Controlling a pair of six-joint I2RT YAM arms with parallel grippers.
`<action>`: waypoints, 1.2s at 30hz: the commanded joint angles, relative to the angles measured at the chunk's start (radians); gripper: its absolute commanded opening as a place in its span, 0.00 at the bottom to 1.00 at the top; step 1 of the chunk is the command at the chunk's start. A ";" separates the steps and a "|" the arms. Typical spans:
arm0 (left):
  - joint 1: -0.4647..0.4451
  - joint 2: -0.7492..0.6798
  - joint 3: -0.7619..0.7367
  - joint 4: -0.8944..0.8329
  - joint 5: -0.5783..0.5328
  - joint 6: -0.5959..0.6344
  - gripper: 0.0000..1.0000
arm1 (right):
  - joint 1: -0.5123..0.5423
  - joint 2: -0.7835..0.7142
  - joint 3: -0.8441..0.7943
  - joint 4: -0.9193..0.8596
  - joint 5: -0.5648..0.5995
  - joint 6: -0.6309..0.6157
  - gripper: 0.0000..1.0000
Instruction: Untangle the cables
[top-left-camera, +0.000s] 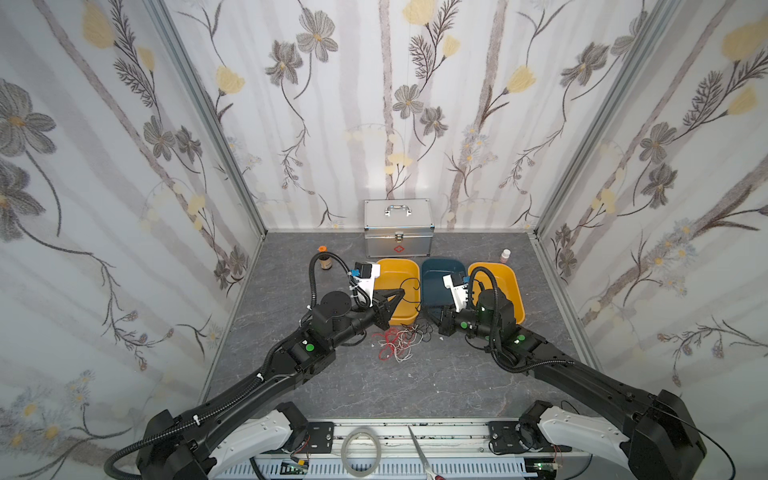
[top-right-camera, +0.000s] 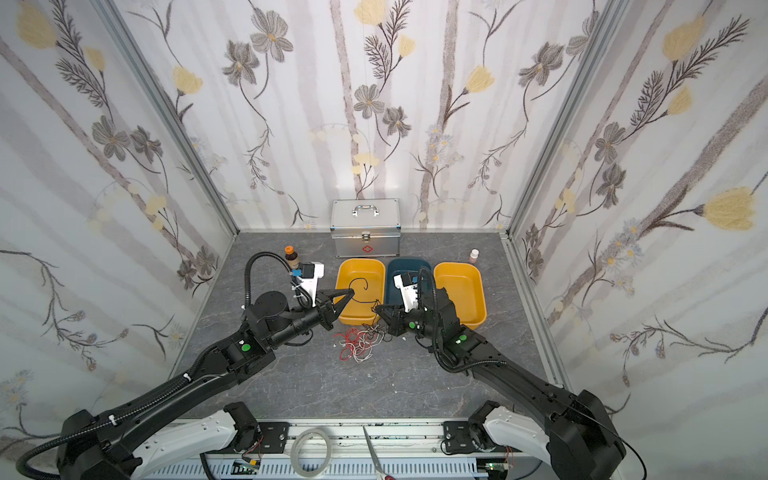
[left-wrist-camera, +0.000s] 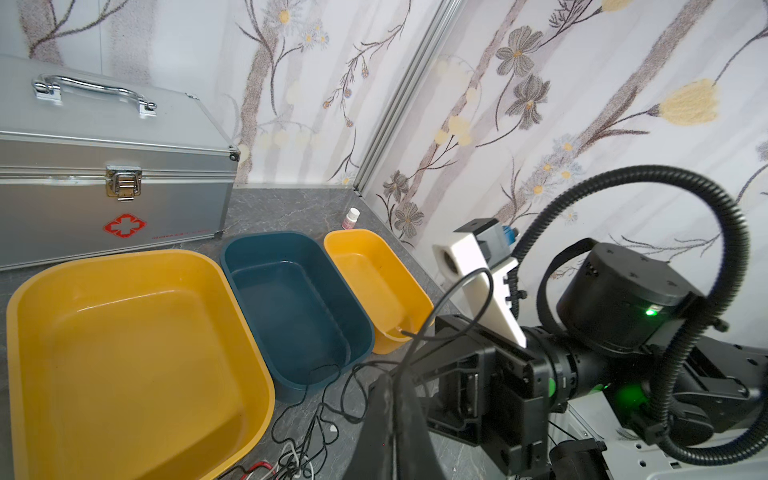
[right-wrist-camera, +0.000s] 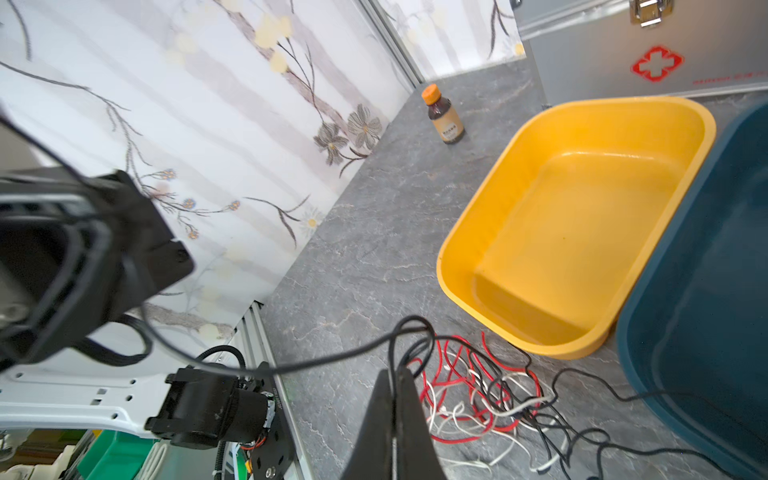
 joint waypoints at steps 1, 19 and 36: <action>0.000 0.007 -0.001 0.058 -0.005 -0.011 0.00 | 0.002 -0.016 0.006 0.011 -0.026 -0.031 0.08; 0.020 -0.004 0.037 0.001 -0.075 -0.018 0.00 | 0.001 -0.036 -0.135 -0.033 0.077 -0.154 0.26; 0.021 -0.036 0.069 -0.031 -0.076 -0.015 0.00 | 0.038 0.325 -0.017 0.240 -0.056 -0.124 0.32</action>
